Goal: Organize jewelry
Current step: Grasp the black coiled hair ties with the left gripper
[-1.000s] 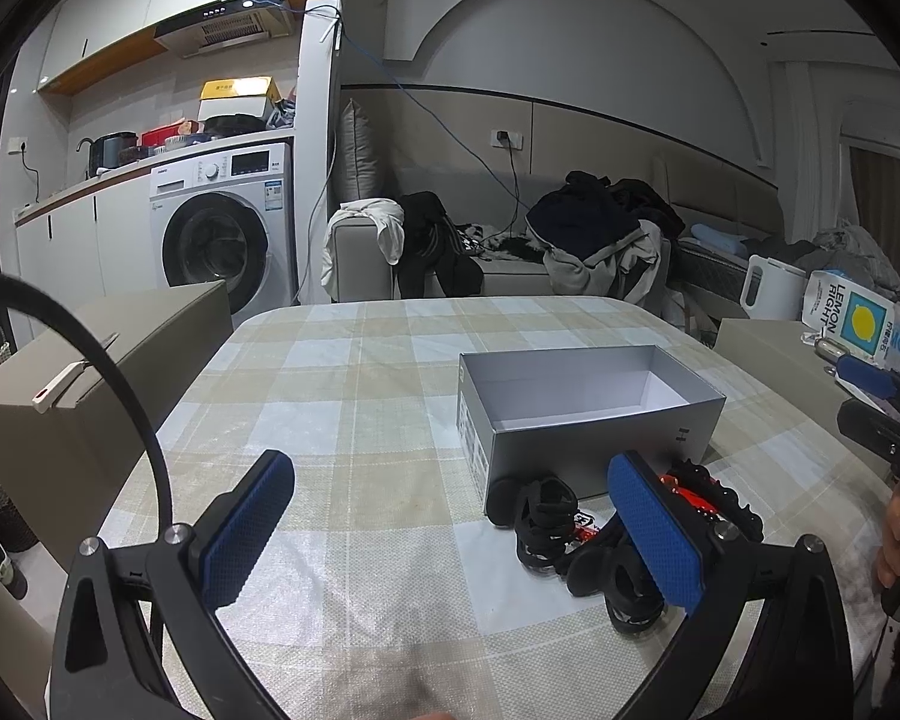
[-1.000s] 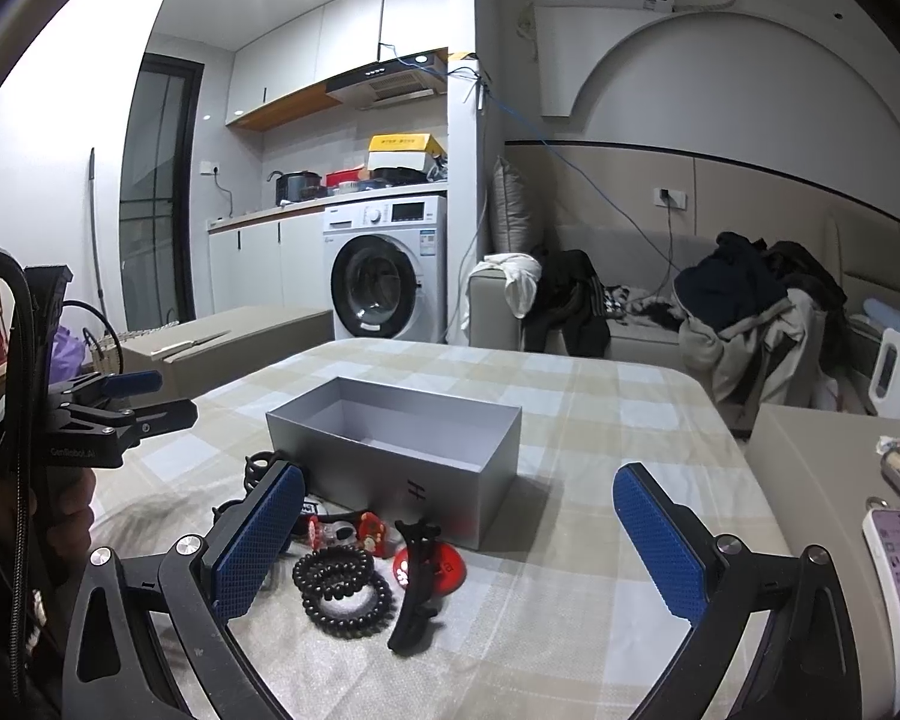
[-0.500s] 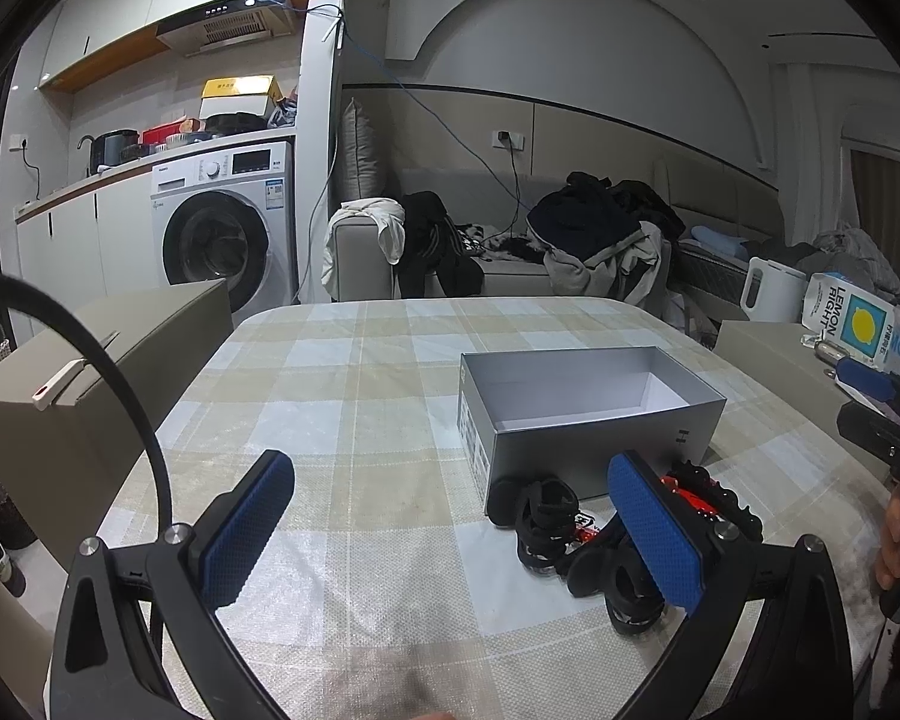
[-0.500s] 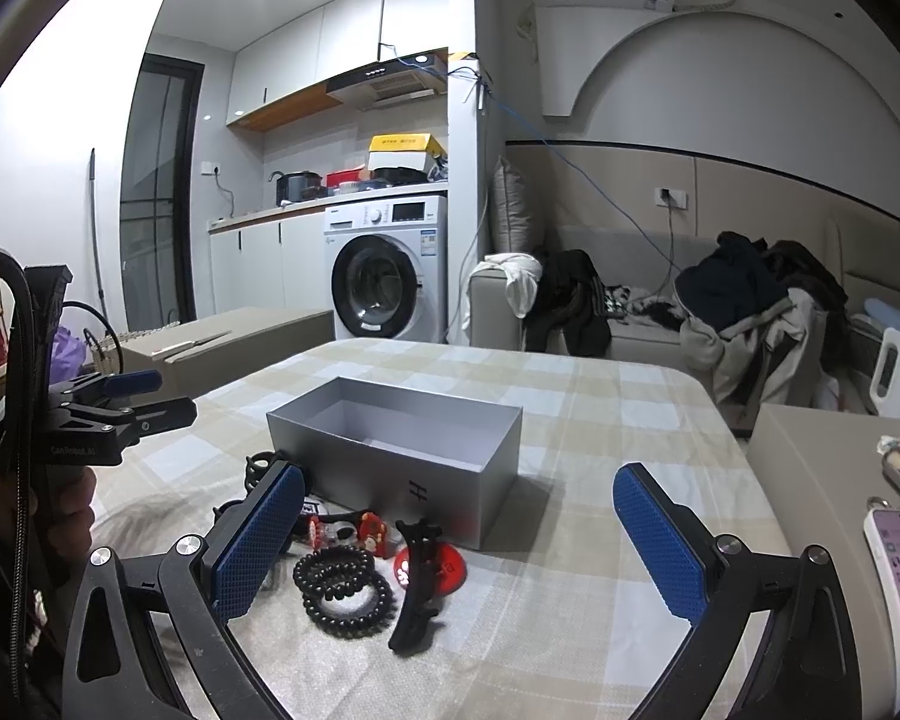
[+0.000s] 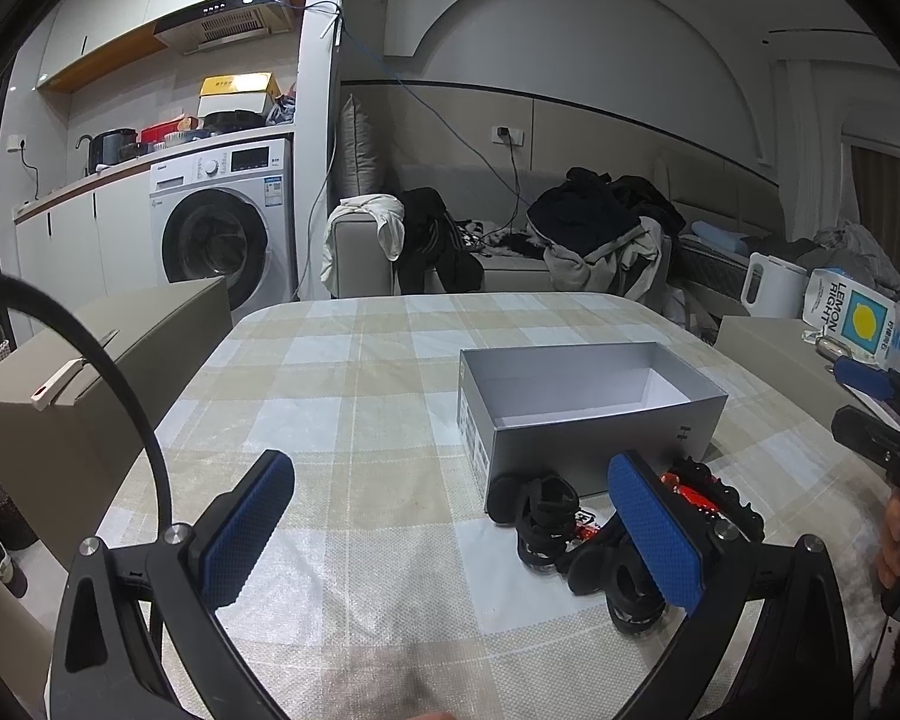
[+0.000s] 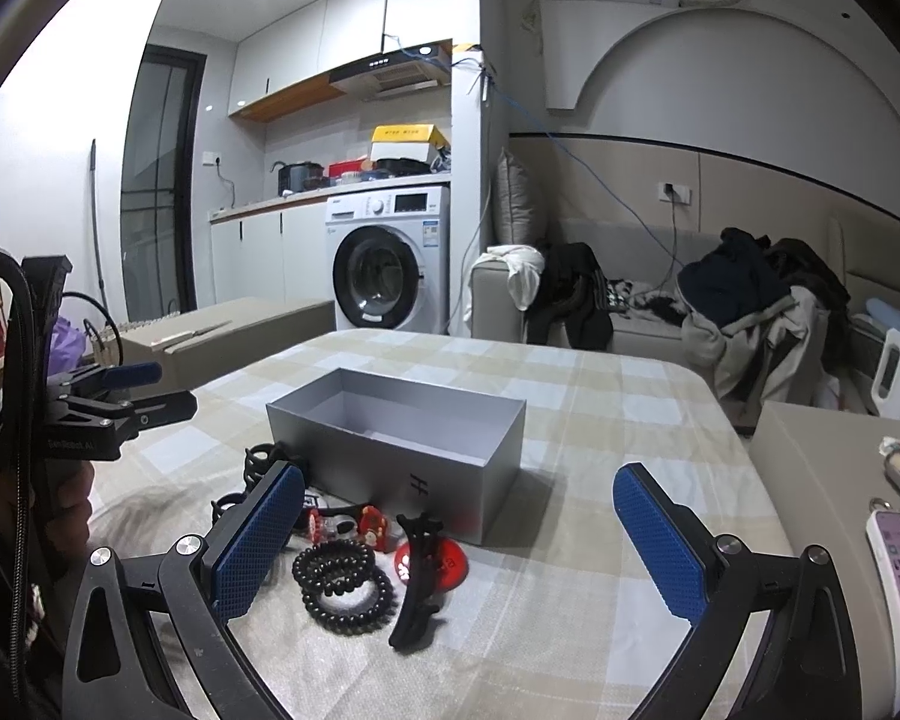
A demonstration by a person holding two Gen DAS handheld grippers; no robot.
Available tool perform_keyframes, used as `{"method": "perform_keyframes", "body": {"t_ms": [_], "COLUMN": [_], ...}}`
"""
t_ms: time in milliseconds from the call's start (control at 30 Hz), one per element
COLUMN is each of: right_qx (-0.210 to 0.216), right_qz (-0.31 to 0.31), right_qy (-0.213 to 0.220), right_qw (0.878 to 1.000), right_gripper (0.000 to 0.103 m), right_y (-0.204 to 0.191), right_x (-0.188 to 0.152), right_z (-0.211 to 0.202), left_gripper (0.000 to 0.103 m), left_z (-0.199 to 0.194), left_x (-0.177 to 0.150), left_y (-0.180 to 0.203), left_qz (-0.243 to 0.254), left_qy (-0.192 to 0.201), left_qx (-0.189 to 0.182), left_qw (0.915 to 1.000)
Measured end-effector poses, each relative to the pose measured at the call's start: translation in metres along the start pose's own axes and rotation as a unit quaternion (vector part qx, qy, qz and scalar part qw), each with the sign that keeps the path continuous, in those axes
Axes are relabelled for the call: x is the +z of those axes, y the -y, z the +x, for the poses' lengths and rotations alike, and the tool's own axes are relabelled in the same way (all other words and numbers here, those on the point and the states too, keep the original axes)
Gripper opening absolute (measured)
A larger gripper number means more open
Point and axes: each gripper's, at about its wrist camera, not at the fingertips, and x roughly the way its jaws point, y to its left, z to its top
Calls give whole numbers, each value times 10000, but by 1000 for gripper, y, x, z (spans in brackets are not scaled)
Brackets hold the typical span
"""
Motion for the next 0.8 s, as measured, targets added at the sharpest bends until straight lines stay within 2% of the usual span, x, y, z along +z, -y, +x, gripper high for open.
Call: {"method": "perform_keyframes", "body": {"t_ms": [300,467,533,600,733,767,800], "right_qx": [-57,-231,-71,167,334,414,503], "right_qz": [95,218,351,462,689,780,871], "right_qy": [-205,-703,-928,-1143,-1673,-1790,-1877], "right_qw": [9997,9970,9950,9922,9829,9799,9771], "right_gripper": [103,103,102,89,74,65,61], "right_y": [2,7,10,11,13,14,15], "right_x": [-1,-1,-1,-2,-6,-8,-10], "right_z": [6,17,22,28,42,46,49], "left_gripper": [102,102,102,102,102,102,102], "left_z": [2,4,7,9,12,13,13], "left_x": [1,4,4,2,0,-1,-1], "left_y": [1,0,1,2,11,13,15], "left_qz": [43,-115,-156,-161,-42,13,42], "left_qy": [-53,-235,-370,-477,-652,-694,-716], "left_qx": [20,-187,-249,-374,-390,-378,-371], "left_qw": [10000,9995,9989,9980,9971,9969,9967]}}
